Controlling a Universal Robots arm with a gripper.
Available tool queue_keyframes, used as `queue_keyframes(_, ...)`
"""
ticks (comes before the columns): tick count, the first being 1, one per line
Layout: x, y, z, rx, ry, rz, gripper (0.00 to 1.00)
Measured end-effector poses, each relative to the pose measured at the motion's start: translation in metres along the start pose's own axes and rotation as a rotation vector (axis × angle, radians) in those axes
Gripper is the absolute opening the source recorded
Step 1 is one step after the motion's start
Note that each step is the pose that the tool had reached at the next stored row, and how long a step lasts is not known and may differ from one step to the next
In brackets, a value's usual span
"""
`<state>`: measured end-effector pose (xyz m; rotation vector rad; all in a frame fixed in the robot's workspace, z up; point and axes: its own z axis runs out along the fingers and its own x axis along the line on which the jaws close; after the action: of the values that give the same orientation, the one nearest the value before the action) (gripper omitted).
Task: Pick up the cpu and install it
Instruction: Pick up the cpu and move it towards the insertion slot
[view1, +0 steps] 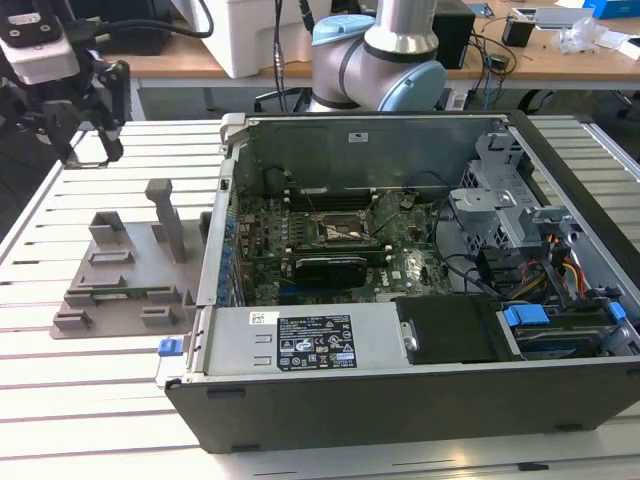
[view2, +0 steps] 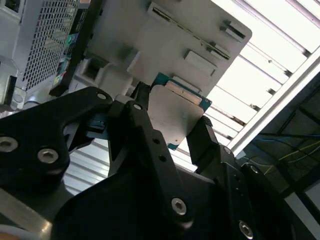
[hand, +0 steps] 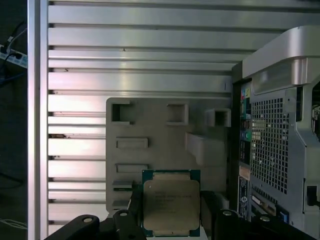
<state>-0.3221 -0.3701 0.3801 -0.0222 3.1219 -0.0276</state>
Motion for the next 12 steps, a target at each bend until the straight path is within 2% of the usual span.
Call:
queue_keyframes(5, -0.0235, -0.0003, 0.0004, 0.0, 0.0001, 0.0, 0.55)
queue_keyframes(12, -0.073, -0.001, 0.0015, 0.0, 0.0007, 0.0, 0.55)
